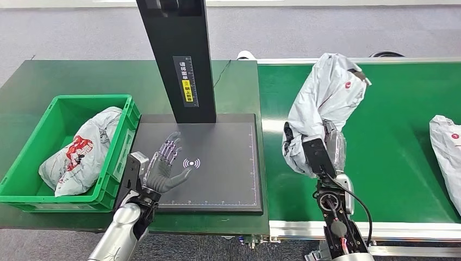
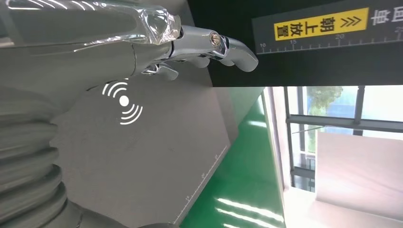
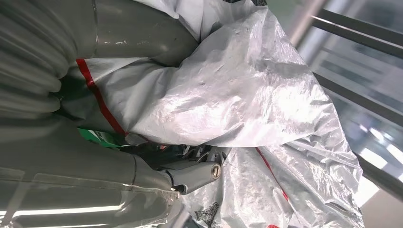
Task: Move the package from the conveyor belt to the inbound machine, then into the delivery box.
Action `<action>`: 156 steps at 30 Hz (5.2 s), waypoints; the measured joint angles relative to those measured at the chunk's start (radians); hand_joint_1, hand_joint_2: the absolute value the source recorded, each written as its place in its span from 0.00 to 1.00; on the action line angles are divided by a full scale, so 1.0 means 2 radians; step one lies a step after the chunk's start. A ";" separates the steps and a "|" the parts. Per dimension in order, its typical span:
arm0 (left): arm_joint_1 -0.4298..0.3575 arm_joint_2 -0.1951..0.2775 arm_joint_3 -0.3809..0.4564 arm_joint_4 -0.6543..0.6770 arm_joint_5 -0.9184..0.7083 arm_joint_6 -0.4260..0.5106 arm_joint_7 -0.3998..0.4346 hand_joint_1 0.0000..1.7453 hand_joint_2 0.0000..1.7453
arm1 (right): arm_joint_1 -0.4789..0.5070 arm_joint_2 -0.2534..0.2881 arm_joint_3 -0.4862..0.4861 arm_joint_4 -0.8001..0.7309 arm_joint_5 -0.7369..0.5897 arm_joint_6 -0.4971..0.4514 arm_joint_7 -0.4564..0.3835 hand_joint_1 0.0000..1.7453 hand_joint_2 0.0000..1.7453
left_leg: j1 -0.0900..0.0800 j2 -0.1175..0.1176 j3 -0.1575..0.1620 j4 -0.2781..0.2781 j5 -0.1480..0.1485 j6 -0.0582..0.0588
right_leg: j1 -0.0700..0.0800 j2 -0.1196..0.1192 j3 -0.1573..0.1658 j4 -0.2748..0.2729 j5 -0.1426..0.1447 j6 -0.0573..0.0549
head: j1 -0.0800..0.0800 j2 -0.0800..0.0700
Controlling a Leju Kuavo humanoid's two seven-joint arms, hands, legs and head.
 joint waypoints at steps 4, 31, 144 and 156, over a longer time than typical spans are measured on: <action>-0.003 0.000 0.000 0.001 0.002 0.000 -0.007 0.00 1.00 | 0.017 0.005 -0.008 -0.044 -0.047 -0.012 -0.052 1.00 1.00 | 0.000 0.000 0.000 0.000 0.000 0.000 | 0.000 0.000 0.000 0.000 0.000 0.000 | 0.000 0.000; -0.017 -0.003 0.006 -0.022 0.030 0.084 -0.073 0.00 1.00 | -0.083 -0.038 0.256 0.002 0.115 0.352 -0.029 1.00 1.00 | 0.000 0.000 0.000 0.000 0.000 0.000 | 0.000 0.000 0.000 0.000 0.000 0.000 | 0.000 0.000; -0.011 0.048 -0.182 -0.016 -0.504 0.180 0.053 1.00 1.00 | -0.016 0.002 0.110 -0.002 -0.122 0.218 -0.121 0.00 1.00 | 0.000 0.000 0.001 0.000 0.002 0.001 | 0.000 0.000 0.001 0.000 0.003 0.000 | 0.000 0.000; 0.010 0.049 -0.145 -0.074 -0.458 0.265 0.012 1.00 1.00 | -0.010 0.001 0.105 -0.011 -0.121 0.218 -0.121 0.00 1.00 | 0.000 0.000 -0.001 0.000 0.002 0.001 | 0.000 0.000 -0.001 0.000 0.002 0.000 | 0.000 0.000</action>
